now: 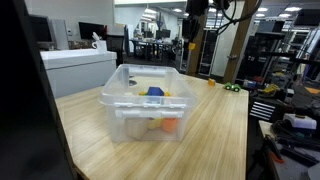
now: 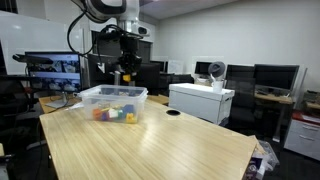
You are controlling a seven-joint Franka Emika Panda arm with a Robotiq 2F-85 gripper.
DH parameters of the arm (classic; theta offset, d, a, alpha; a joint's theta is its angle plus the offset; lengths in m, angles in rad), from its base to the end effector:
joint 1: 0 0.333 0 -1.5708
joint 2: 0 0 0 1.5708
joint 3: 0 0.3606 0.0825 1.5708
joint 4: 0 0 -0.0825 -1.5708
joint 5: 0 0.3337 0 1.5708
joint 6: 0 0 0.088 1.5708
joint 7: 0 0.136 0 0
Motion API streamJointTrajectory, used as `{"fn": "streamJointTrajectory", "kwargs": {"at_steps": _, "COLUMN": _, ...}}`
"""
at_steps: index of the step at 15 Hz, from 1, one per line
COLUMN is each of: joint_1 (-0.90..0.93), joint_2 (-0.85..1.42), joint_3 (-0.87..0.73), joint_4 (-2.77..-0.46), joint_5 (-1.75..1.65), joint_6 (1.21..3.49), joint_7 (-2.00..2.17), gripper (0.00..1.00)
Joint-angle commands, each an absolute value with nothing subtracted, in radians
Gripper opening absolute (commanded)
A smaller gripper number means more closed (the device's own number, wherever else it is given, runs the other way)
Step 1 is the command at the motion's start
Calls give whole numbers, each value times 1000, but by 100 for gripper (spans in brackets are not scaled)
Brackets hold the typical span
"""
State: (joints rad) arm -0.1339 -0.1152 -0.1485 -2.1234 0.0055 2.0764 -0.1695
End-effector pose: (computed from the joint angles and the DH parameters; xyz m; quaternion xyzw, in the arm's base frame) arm 0.4556 -0.1343 0.5038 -0.9977 0.0574 -0.0351 0.0032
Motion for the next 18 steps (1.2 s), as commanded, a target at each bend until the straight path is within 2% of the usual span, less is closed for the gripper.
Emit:
{"fn": "streamJointTrajectory", "kwargs": {"at_steps": 1, "joint_1": -93, "joint_2": -190, "joint_3": -122, "joint_4": -2257, "joint_5": 41, "joint_6": 2123, "joint_7": -233, "gripper": 11}}
{"fn": "streamJointTrajectory", "kwargs": {"at_steps": 11, "joint_1": 12, "joint_2": -95, "joint_3": -41, "joint_4": -2305, "joint_5": 78, "joint_6": 2389, "joint_7": -192, "gripper": 11}}
{"fn": "streamJointTrajectory", "kwargs": {"at_steps": 12, "joint_1": 10, "joint_2": -88, "joint_3": -37, "joint_4": -2307, "joint_5": 65, "joint_6": 2406, "joint_7": -184, "gripper": 61}}
{"fn": "streamJointTrajectory", "kwargs": {"at_steps": 14, "joint_1": 6, "joint_2": -74, "joint_3": -38, "joint_4": -2306, "joint_5": 59, "joint_6": 2427, "joint_7": -185, "gripper": 67}}
{"fn": "streamJointTrajectory", "kwargs": {"at_steps": 16, "joint_1": -6, "joint_2": -59, "joint_3": -47, "joint_4": -2275, "joint_5": 45, "joint_6": 2416, "joint_7": -181, "gripper": 89}}
{"fn": "streamJointTrajectory", "kwargs": {"at_steps": 18, "joint_1": -22, "joint_2": -46, "joint_3": -62, "joint_4": -2227, "joint_5": 57, "joint_6": 2390, "joint_7": -188, "gripper": 100}}
